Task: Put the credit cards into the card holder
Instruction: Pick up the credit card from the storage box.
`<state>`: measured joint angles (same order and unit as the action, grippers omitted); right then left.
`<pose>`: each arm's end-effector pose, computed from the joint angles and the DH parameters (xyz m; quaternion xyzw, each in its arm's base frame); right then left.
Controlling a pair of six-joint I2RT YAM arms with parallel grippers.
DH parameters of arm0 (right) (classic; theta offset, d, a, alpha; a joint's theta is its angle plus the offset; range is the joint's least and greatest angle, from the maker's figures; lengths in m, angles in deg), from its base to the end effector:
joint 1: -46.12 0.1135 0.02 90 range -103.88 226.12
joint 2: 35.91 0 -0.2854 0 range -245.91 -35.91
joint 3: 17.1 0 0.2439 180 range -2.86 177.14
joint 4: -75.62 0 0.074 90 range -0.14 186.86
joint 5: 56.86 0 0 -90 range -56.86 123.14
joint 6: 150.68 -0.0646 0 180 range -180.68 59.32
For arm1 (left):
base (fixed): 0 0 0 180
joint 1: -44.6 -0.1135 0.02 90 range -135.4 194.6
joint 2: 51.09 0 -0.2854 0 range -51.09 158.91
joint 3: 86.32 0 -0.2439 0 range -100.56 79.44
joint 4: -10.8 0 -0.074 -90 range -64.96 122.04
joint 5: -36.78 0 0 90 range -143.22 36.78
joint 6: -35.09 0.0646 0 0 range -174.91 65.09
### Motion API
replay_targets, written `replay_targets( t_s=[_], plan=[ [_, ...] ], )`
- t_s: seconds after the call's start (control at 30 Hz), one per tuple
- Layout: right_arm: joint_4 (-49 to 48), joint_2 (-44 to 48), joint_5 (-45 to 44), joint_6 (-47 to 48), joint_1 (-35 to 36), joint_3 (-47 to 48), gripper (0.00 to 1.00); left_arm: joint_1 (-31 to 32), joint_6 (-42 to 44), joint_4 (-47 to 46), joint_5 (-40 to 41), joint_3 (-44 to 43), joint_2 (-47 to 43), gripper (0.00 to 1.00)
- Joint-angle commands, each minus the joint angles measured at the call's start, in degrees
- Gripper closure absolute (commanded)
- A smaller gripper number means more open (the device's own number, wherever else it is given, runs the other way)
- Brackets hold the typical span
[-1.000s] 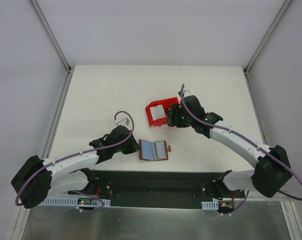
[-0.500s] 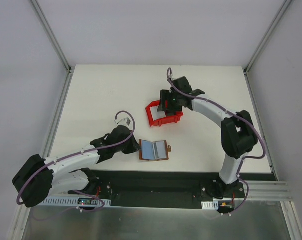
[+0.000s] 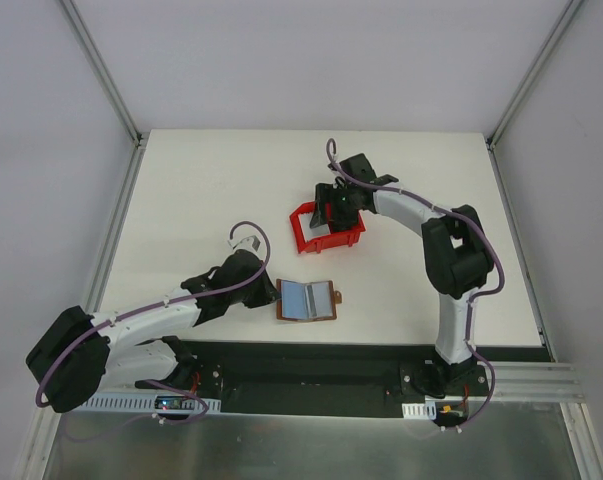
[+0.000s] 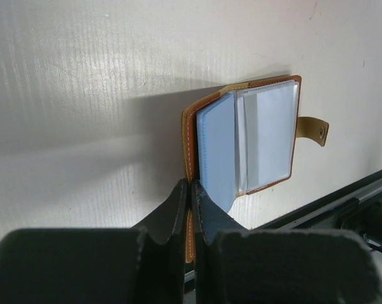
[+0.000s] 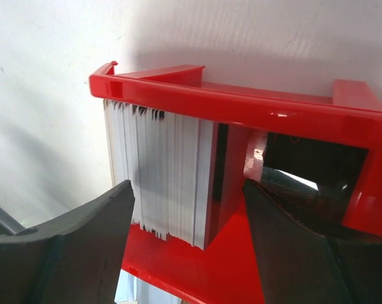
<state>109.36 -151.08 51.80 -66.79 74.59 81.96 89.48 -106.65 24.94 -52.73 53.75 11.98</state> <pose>0.3971 0.2388 0.2008 -0.2343 0.8984 0.2461 0.2781 0.1600 -0.1586 0.1882 -0.0555 0.8943 -0.3290 0.2982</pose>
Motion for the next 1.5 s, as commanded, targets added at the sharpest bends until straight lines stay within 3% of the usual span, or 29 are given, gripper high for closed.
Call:
replay_targets(
  t_s=[0.0,0.63,1.47],
  plan=[
    [-1.31,0.65,4.54,0.84,-0.43,1.67,0.29,-0.85,0.94,-0.08,0.12,-1.99,0.74,1.00],
    [-3.77,3.29,10.08,-0.57,-2.36,-0.09,0.51,-1.20,0.95,-0.08,-0.32,-2.08,1.36,1.00],
    [-5.27,4.52,10.26,-1.98,-3.77,-0.97,0.67,-1.55,1.30,-0.08,-0.40,-2.26,1.88,1.00]
  ],
)
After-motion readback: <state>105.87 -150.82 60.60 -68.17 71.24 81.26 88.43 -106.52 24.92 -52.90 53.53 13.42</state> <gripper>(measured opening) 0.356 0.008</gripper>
